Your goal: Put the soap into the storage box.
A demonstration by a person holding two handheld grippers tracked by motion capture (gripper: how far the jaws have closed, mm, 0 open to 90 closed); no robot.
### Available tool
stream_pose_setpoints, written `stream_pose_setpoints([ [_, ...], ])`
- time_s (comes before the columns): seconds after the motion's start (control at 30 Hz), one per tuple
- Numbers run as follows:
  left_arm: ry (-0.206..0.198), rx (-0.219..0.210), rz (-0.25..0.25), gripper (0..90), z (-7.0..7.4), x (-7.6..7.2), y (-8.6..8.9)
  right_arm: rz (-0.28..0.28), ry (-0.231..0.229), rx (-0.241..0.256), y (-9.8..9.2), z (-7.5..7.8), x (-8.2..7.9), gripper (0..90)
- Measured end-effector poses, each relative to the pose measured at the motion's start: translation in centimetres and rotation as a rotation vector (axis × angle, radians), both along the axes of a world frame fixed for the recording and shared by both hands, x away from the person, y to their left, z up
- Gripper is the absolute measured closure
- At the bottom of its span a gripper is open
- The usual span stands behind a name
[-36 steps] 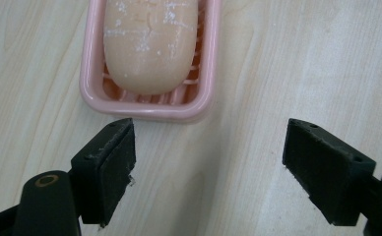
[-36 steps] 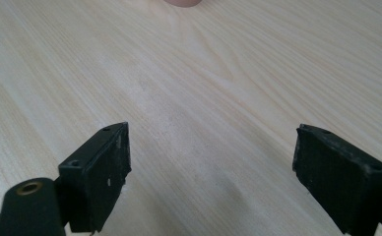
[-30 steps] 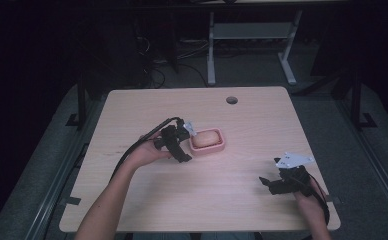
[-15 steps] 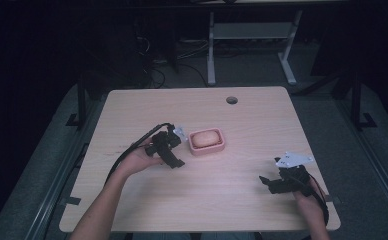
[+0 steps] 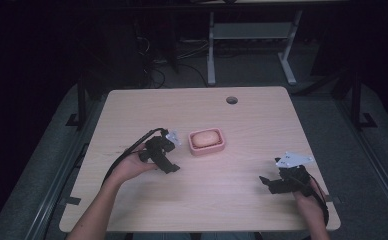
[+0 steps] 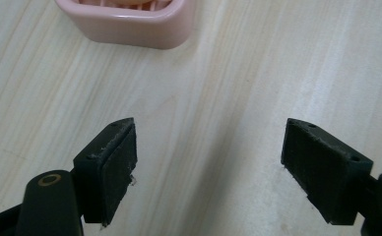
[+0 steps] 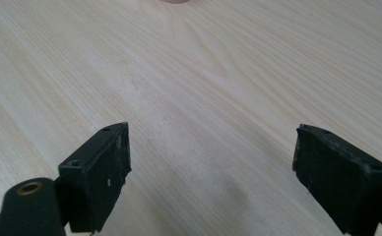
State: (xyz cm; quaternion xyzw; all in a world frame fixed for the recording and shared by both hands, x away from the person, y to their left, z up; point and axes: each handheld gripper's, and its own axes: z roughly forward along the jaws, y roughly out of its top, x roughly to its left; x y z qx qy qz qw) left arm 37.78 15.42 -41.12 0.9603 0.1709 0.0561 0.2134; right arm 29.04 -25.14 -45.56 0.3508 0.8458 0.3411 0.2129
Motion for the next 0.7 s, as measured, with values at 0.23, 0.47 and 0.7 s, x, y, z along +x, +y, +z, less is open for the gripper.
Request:
stream_pose_setpoints([
  [0.23,-0.013,-0.006,0.014,20.9,-0.4,-1.2,1.0,0.005,0.005,-0.006,0.2,-0.1,0.0,13.9],
  [0.47,-0.023,-0.01,0.017,20.9,-0.5,-1.9,1.5,0.005,0.005,-0.01,0.2,-0.1,0.0,14.0],
  [0.7,-0.019,-0.029,0.02,20.3,-0.8,-2.8,2.5,0.008,0.008,-0.011,0.3,-0.1,0.0,14.0],
])
